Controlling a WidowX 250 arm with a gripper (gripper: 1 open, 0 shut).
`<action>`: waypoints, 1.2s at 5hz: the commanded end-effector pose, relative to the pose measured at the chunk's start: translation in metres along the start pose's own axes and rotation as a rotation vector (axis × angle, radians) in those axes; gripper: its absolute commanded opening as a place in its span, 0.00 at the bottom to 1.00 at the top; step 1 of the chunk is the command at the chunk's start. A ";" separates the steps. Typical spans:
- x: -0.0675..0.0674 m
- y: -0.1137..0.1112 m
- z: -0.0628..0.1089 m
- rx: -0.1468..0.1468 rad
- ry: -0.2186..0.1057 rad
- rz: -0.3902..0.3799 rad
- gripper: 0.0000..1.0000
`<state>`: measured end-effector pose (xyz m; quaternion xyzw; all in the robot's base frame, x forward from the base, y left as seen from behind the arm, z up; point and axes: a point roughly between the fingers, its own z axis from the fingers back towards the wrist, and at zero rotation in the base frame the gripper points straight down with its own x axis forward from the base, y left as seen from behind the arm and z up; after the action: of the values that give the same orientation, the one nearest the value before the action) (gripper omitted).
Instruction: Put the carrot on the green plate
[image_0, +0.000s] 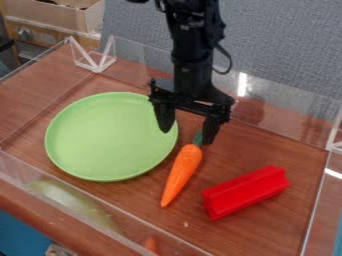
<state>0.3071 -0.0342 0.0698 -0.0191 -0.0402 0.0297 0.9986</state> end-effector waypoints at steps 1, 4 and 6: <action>0.000 -0.005 -0.007 0.010 -0.010 0.048 1.00; -0.002 -0.012 -0.024 0.034 0.031 0.114 0.00; -0.010 -0.022 -0.001 0.013 0.044 0.075 0.00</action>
<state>0.2897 -0.0522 0.0488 -0.0063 0.0180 0.0703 0.9973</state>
